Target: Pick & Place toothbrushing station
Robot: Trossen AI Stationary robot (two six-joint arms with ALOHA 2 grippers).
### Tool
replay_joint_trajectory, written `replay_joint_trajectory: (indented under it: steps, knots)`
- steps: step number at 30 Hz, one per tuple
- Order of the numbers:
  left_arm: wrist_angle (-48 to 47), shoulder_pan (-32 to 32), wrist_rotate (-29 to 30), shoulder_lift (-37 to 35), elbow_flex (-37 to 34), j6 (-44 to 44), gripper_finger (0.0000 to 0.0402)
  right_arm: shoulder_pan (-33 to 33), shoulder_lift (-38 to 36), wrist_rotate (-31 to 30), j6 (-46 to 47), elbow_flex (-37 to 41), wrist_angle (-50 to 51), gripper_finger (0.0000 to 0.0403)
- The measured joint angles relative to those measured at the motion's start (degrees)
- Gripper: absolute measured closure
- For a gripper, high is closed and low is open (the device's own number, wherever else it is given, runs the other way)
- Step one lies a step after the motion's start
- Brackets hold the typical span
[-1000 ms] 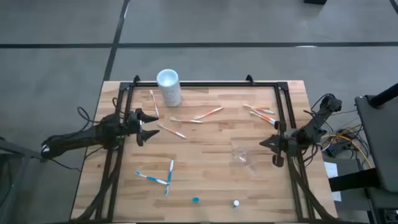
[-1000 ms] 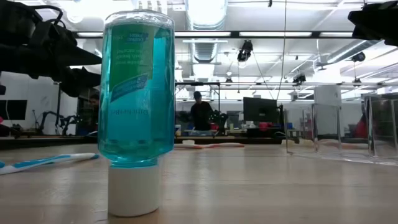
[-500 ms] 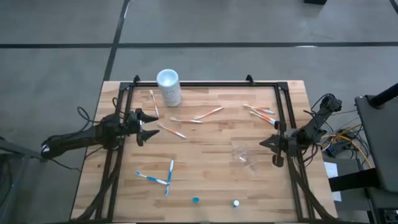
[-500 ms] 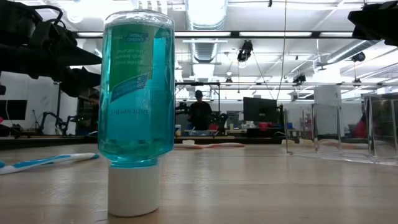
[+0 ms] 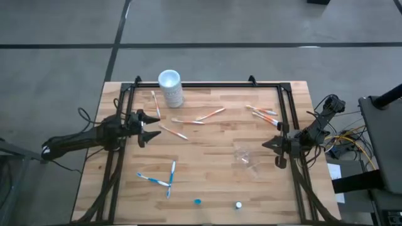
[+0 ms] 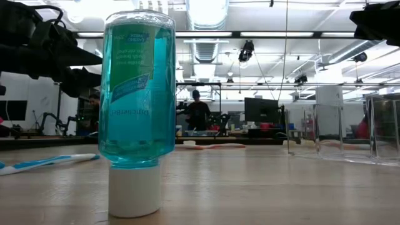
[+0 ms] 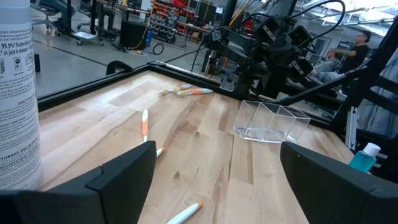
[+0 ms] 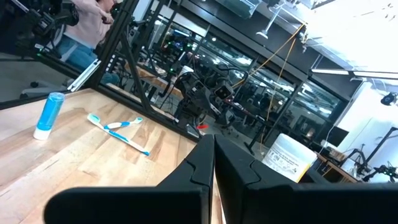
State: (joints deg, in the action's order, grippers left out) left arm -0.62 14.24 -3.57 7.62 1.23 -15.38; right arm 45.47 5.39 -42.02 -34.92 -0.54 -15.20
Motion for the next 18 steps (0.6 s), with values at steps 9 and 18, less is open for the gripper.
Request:
replay_joint_trajectory:
  steps: [9, 18]
  knots:
    - [-0.01, -0.02, 0.00, 0.01, 0.00, -0.02, 0.0053, 0.02, 0.02, 0.00, -0.02, 0.00, 0.00, 0.0394]
    - [-0.01, -0.01, 0.00, 0.01, 0.00, -0.02, 0.0053, 0.02, 0.02, 0.00, 0.01, -0.01, 0.02, 0.0394]
